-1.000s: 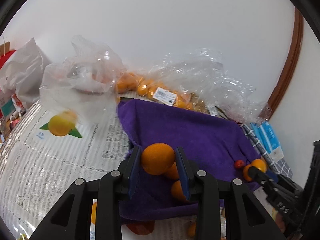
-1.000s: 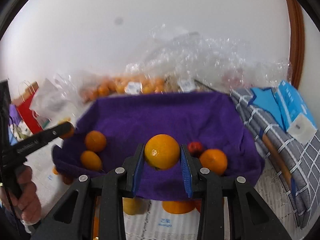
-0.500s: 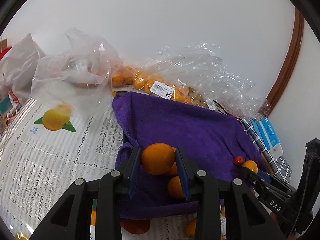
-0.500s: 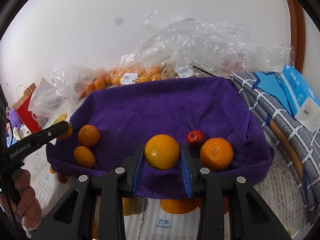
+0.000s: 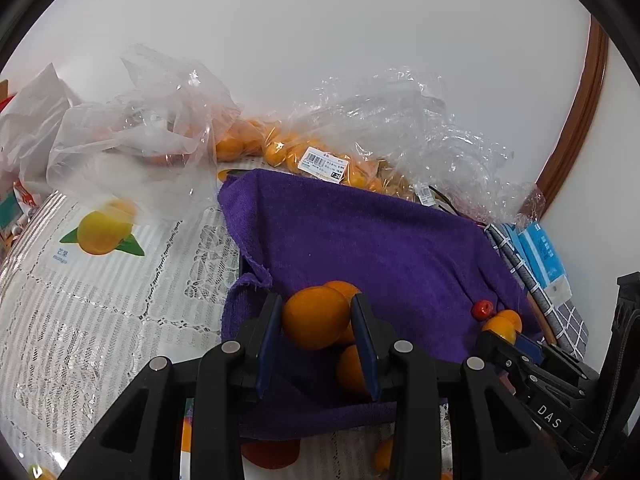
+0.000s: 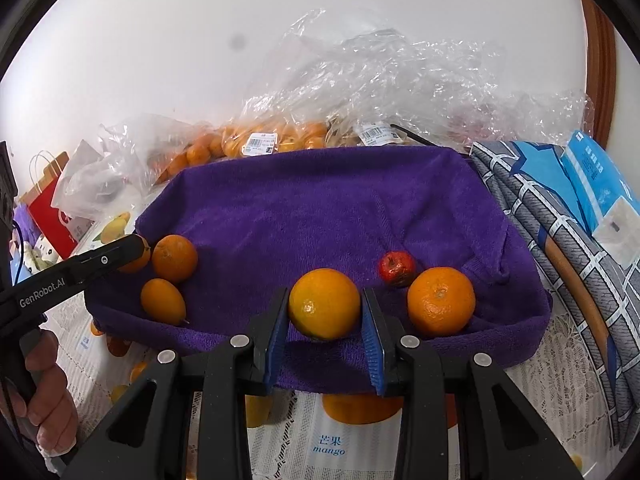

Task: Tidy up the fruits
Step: 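Carry both oranges over the towel and open both tools to drop them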

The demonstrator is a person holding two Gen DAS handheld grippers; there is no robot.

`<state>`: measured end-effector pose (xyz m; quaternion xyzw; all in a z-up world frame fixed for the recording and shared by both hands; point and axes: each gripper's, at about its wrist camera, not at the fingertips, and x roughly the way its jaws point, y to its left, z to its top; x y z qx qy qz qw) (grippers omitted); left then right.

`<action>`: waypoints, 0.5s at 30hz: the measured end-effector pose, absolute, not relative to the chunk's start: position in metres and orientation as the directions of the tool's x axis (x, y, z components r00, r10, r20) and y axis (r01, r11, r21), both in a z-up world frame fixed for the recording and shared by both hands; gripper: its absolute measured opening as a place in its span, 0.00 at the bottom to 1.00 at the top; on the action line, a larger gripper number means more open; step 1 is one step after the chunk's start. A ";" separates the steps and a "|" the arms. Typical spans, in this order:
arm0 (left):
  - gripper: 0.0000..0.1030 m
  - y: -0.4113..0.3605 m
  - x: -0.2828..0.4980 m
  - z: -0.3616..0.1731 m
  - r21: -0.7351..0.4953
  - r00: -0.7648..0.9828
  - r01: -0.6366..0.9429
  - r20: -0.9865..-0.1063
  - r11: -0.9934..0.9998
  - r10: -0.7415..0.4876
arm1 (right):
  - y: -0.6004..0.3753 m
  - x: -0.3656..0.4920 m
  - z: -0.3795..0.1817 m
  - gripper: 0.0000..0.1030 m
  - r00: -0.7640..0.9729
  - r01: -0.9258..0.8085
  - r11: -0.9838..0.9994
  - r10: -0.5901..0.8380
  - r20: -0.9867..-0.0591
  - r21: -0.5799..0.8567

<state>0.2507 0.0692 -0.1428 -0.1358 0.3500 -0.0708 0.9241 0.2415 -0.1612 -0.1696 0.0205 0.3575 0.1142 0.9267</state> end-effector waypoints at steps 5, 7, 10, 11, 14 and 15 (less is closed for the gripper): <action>0.33 0.068 0.251 -0.143 -0.295 0.745 0.041 -0.628 0.955 -0.226 | -0.160 0.241 -0.169 0.34 0.720 -0.201 0.973 0.224 -0.657 0.112; 0.33 0.068 0.251 -0.143 -0.295 0.744 0.042 -0.628 0.955 -0.227 | -0.160 0.241 -0.169 0.34 0.720 -0.201 0.973 0.224 -0.656 0.112; 0.33 0.068 0.251 -0.143 -0.294 0.745 0.041 -0.628 0.955 -0.225 | -0.160 0.239 -0.167 0.36 0.726 -0.199 0.974 0.222 -0.651 0.110; 0.33 0.067 0.251 -0.143 -0.294 0.745 0.041 -0.628 0.955 -0.225 | -0.160 0.239 -0.167 0.38 0.729 -0.198 0.974 0.221 -0.648 0.109; 0.33 0.067 0.251 -0.144 -0.293 0.745 0.040 -0.629 0.955 -0.225 | -0.160 0.234 -0.164 0.41 0.745 -0.197 0.975 0.217 -0.631 0.103; 0.33 0.067 0.251 -0.144 -0.292 0.744 0.041 -0.629 0.955 -0.224 | -0.160 0.233 -0.163 0.41 0.749 -0.196 0.975 0.215 -0.626 0.101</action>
